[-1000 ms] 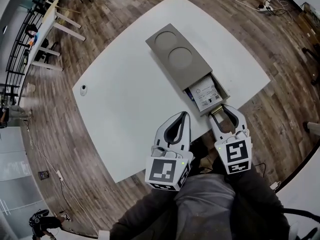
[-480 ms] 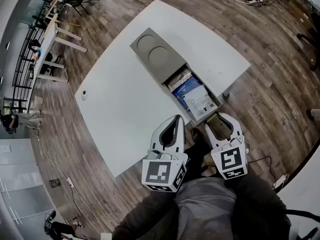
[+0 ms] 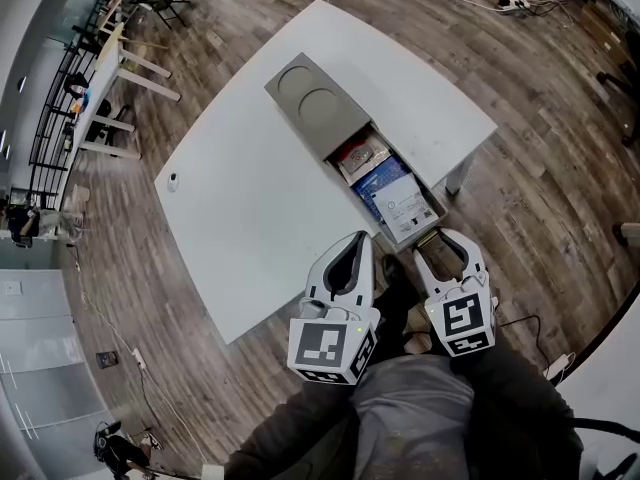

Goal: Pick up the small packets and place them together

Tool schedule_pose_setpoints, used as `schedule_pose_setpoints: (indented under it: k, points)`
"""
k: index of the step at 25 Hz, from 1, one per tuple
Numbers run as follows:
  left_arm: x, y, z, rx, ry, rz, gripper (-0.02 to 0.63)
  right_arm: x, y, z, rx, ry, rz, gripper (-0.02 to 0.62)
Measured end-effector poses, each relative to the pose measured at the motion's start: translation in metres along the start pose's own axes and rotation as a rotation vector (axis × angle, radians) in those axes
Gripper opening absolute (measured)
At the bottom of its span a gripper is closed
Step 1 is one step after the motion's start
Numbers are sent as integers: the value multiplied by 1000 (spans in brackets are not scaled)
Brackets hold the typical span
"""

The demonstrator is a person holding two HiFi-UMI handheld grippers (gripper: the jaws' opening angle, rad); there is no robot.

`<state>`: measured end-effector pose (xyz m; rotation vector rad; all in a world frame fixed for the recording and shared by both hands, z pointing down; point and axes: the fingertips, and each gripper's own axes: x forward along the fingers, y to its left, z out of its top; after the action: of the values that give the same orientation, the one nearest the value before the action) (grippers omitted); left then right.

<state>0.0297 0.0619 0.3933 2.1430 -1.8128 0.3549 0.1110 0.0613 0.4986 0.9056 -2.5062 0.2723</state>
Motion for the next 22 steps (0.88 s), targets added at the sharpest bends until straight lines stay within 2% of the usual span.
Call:
schedule_pose_setpoints:
  k: [8,11,14,19,22]
  points:
    - [1,7,-2,1,6,11,3,7,0,-8,3,-17,9,179]
    - [3,4,1,-2,13,-7,3,5,3,-4,44,-1,40,179]
    - [8,4,9,-3,7,-32,3,-6,6,6,71,2,75,206]
    - [15,9,21,-18,-13,-75,3,-22,16,20,23,15,94,206]
    - [18,12,40,-33,-43,-105,3,-22,16,43,-34,9,91,206]
